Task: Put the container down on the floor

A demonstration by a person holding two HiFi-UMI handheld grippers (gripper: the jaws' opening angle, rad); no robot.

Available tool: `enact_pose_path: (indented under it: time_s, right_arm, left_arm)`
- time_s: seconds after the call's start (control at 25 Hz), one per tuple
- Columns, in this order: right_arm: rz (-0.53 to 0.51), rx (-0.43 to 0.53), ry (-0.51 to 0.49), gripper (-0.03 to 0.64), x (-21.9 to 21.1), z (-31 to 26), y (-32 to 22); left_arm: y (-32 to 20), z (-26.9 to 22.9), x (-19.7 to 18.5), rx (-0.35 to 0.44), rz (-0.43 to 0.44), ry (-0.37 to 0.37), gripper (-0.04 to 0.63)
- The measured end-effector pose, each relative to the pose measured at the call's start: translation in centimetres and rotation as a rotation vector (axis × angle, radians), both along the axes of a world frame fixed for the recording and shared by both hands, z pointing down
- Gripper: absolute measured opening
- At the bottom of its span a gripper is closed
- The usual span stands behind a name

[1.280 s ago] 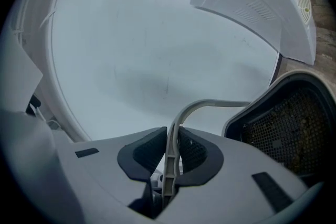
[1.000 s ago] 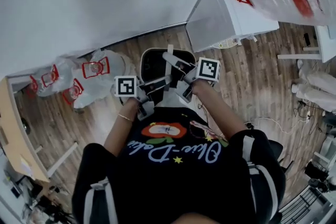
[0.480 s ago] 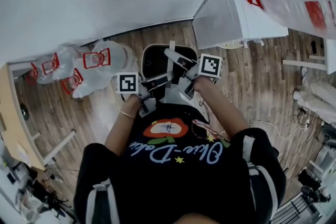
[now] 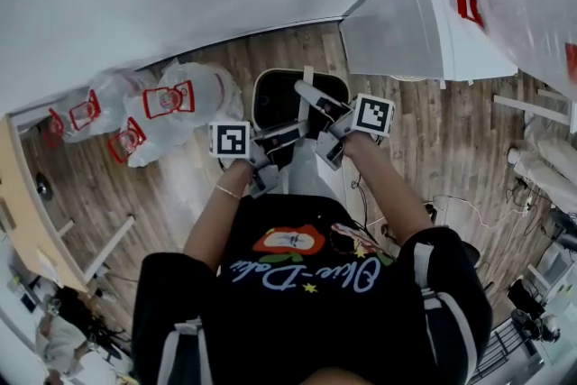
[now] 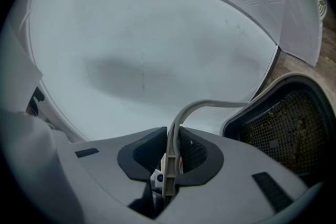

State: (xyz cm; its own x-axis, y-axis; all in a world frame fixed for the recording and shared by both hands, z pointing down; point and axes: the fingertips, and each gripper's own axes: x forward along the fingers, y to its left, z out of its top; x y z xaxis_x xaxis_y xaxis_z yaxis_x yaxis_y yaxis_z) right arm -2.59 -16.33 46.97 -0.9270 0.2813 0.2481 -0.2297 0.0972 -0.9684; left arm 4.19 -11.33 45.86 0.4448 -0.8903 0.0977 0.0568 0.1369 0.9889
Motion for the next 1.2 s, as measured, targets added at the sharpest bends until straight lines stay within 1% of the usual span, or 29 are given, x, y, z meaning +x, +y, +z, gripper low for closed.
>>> enact_pose_path:
  time_s: [0.28, 0.48, 0.52, 0.6, 0.72, 0.8, 0.88, 1.0, 1.12, 1.2]
  right_arm:
    - [-0.051, 0.086, -0.009, 0.051, -0.1, 1.7, -0.1]
    - [-0.058, 0.106, -0.004, 0.051, -0.5, 1.7, -0.1]
    - [-0.061, 0.112, -0.007, 0.050, -0.8, 1.9, -0.2]
    - [-0.063, 0.109, -0.001, 0.051, -1.6, 3.8, -0.6]
    - [-0.048, 0.060, 0.049, 0.051, -3.1, 9.2, -1.3]
    - [-0.066, 0.091, 0.044, 0.051, -4.0, 11.4, -1.9]
    - [-0.077, 0.120, 0.043, 0.051, -4.4, 11.8, -2.1]
    - [-0.066, 0.098, 0.089, 0.051, -3.9, 12.1, -1.6]
    - [-0.082, 0.099, 0.110, 0.051, -4.3, 15.2, -1.7]
    - [-0.100, 0.109, 0.120, 0.051, -4.6, 17.0, -1.8]
  left_arm:
    - [-0.3, 1.8, 0.4, 0.009, -0.018, 0.001, 0.040]
    - [-0.3, 2.2, 0.4, -0.002, -0.017, 0.009, 0.040]
    - [-0.4, 2.5, 0.1, 0.002, -0.013, 0.000, 0.040]
    - [-0.8, 4.5, -0.7, 0.004, -0.001, -0.020, 0.040]
    - [-2.0, 9.7, -2.2, -0.006, -0.003, 0.003, 0.040]
    - [-2.4, 12.0, -2.9, -0.018, -0.003, 0.002, 0.040]
    - [-2.6, 12.5, -3.2, -0.016, -0.003, -0.011, 0.040]
    - [-2.4, 12.7, -2.9, -0.011, -0.010, -0.008, 0.040]
    - [-2.7, 15.6, -3.3, -0.016, -0.028, 0.009, 0.040]
    - [-3.0, 17.3, -3.5, -0.015, -0.033, 0.006, 0.040]
